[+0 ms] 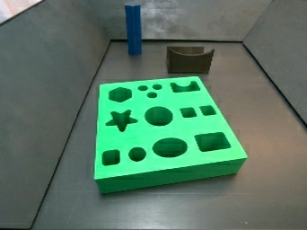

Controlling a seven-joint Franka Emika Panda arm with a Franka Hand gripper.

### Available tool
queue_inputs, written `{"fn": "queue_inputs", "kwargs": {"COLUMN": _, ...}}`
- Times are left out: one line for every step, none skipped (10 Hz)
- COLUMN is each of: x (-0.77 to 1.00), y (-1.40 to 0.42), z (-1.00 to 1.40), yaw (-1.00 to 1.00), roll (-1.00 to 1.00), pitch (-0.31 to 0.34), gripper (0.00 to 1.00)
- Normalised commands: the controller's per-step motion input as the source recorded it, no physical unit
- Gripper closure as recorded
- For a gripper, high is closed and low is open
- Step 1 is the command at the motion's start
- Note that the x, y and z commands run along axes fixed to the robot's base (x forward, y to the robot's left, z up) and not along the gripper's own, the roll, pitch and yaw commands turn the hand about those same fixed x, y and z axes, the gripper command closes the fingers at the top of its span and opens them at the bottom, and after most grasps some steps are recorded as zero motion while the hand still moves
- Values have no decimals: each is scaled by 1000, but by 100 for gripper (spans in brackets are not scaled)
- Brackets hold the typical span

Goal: Pick up the hexagon object. Move up. Move to above the board. Insert the hexagon object.
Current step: Pick up the hexagon object.

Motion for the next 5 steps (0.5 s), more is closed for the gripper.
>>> {"fn": "queue_inputs", "kwargs": {"x": -737, "y": 0, "z": -97, "yaw": 0, "roll": 7, "pitch": -113, "gripper": 0}}
{"fn": "queue_inputs", "kwargs": {"x": -871, "y": 297, "z": -100, "yaw": 0, "roll": -6, "pitch": -221, "gripper": 0}}
{"fn": "queue_inputs", "kwargs": {"x": -926, "y": 286, "z": -151, "yaw": 0, "roll": 0, "pitch": -316, "gripper": 0}}
{"fn": "queue_inputs", "kwargs": {"x": -889, "y": 254, "z": -63, "yaw": 0, "roll": 0, "pitch": -276, "gripper": 0}}
{"fn": "queue_inputs", "kwargs": {"x": -523, "y": 266, "z": -100, "yaw": 0, "roll": 0, "pitch": -199, "gripper": 0}}
